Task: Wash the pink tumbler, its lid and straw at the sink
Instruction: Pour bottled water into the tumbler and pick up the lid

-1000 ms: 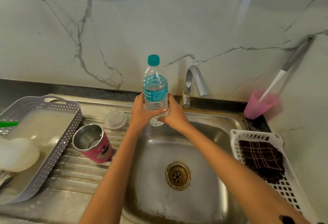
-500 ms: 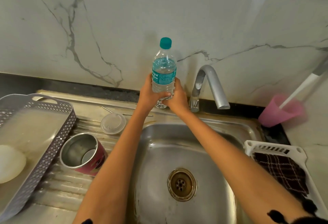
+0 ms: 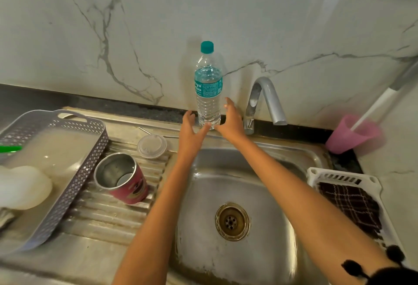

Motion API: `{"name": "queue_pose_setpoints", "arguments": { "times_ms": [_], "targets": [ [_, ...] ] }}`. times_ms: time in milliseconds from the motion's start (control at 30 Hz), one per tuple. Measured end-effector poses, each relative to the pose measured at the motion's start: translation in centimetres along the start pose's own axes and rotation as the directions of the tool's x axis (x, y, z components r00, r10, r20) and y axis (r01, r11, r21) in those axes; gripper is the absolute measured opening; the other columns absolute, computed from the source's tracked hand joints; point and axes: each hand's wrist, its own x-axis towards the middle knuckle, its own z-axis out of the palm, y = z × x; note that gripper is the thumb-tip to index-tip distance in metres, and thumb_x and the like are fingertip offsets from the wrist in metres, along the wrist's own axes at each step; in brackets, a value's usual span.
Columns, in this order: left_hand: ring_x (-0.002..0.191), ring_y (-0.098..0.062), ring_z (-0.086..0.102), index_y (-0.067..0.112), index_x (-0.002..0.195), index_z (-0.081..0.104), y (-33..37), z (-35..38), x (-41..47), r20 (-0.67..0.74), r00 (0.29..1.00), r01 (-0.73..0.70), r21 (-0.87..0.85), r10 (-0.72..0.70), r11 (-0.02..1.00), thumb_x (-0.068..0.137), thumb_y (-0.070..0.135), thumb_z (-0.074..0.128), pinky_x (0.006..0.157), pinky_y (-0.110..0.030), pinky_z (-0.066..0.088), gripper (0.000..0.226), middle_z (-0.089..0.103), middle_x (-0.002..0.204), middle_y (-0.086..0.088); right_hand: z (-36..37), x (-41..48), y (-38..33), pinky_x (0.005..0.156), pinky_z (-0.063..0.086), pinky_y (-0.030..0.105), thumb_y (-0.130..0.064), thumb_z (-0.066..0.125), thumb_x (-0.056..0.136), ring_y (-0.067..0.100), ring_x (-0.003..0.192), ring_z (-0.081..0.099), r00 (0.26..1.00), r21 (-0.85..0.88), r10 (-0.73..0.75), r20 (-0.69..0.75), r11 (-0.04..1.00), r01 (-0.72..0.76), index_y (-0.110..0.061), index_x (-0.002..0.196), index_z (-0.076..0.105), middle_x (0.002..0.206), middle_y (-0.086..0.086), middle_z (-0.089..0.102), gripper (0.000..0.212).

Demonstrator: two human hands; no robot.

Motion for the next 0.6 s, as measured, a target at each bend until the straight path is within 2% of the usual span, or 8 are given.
{"name": "queue_pose_setpoints", "arguments": {
  "times_ms": [67,167,233,300,367,467,533,600],
  "targets": [
    [0.133,-0.017,0.046,0.011,0.142,0.038,-1.1,-0.6,-3.9,-0.017,1.000,-0.003,-0.045,0.003,0.999,0.092,0.022,0.067,0.108,-0.029,0.039,0.059,0.048,0.142,-0.006,0.4,-1.5,0.4,0.103,0.041,0.037,-0.011,0.075,0.079,0.028,0.128,0.046,1.000,-0.022,0.021,0.017,1.000,-0.020,-0.012,0.146,0.029,0.141,0.013,0.045,0.082],
    [0.114,-0.002,0.058,0.017,0.127,0.053,-2.8,-2.1,-10.2,-0.068,0.997,0.027,-0.091,-0.034,0.996,0.094,0.023,0.064,0.098,-0.019,0.046,0.035,0.060,0.125,0.006,1.9,-4.1,1.3,0.100,0.045,0.039,0.002,0.071,0.075,0.027,0.121,0.051,0.998,-0.018,0.007,0.066,1.000,-0.006,-0.011,0.140,0.038,0.136,0.012,0.048,0.074],
    [0.099,0.002,0.062,0.020,0.115,0.058,-3.9,-3.6,-14.0,-0.170,0.981,0.072,-0.113,-0.090,0.991,0.094,0.027,0.064,0.084,-0.015,0.049,0.023,0.065,0.109,0.009,3.0,-5.7,1.6,0.095,0.048,0.038,0.003,0.069,0.075,0.026,0.115,0.054,0.992,0.008,-0.024,0.121,1.000,0.024,-0.011,0.134,0.045,0.132,0.010,0.051,0.065],
    [0.085,0.000,0.062,0.020,0.102,0.058,-5.0,-5.2,-16.7,-0.301,0.942,0.114,-0.140,-0.152,0.984,0.093,0.029,0.065,0.077,-0.020,0.047,0.014,0.065,0.095,0.007,3.8,-7.0,1.5,0.088,0.049,0.033,0.002,0.068,0.076,0.024,0.110,0.056,0.980,0.022,-0.049,0.194,0.999,0.046,-0.009,0.128,0.050,0.127,0.009,0.054,0.056],
    [0.076,-0.009,0.060,0.017,0.095,0.055,-6.0,-6.7,-18.1,-0.408,0.892,0.133,-0.169,-0.192,0.977,0.091,0.027,0.068,0.073,-0.027,0.047,0.017,0.063,0.087,0.001,4.7,-7.8,1.1,0.082,0.047,0.027,0.003,0.067,0.076,0.019,0.102,0.056,0.968,0.023,-0.063,0.245,0.998,0.059,-0.006,0.124,0.054,0.123,0.012,0.057,0.051],
    [0.075,-0.017,0.056,0.013,0.097,0.049,-6.9,-8.7,-18.8,-0.513,0.829,0.155,-0.171,-0.223,0.973,0.084,0.026,0.076,0.067,-0.025,0.046,0.032,0.060,0.086,-0.002,6.0,-8.7,0.2,0.078,0.043,0.020,0.004,0.068,0.076,0.014,0.094,0.054,0.944,0.019,-0.097,0.316,0.995,0.096,-0.002,0.119,0.058,0.116,0.014,0.061,0.045],
    [0.083,-0.018,0.052,0.012,0.104,0.044,-7.3,-9.6,-18.6,-0.576,0.789,0.159,-0.144,-0.213,0.977,0.079,0.028,0.081,0.074,-0.029,0.048,0.048,0.053,0.097,-0.003,6.9,-9.0,-0.3,0.077,0.044,0.021,0.004,0.068,0.076,0.015,0.092,0.055,0.926,0.018,-0.109,0.360,0.994,0.110,-0.002,0.118,0.059,0.115,0.014,0.061,0.043],
    [0.103,-0.020,0.046,0.012,0.120,0.041,-7.5,-10.4,-18.1,-0.622,0.760,0.176,-0.086,-0.191,0.981,0.072,0.032,0.086,0.089,-0.033,0.044,0.069,0.044,0.117,-0.007,7.8,-9.0,-0.7,0.078,0.048,0.027,0.002,0.067,0.077,0.020,0.090,0.057,0.912,0.008,-0.128,0.390,0.991,0.135,-0.003,0.117,0.059,0.115,0.015,0.061,0.041]
  ]
}}
